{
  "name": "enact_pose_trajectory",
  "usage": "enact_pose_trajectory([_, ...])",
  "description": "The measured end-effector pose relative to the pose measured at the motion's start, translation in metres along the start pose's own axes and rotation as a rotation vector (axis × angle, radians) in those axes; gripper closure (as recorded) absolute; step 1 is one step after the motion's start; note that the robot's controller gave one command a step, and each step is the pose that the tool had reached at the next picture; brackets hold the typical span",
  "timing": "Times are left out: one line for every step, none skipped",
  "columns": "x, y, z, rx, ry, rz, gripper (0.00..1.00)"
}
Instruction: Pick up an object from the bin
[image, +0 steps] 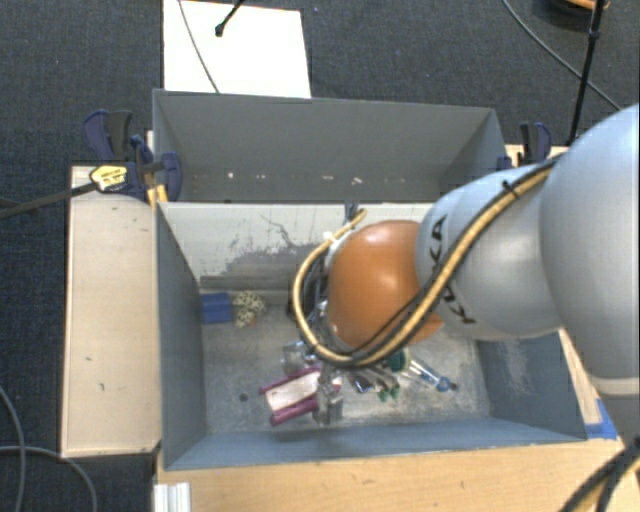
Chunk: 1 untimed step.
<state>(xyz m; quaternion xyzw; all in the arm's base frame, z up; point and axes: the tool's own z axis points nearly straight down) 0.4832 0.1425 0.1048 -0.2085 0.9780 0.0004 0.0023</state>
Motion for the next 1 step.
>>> enact_pose_trajectory([-0.0026, -0.0004, -0.0798, 0.001, -0.005, 0.009, 1.00])
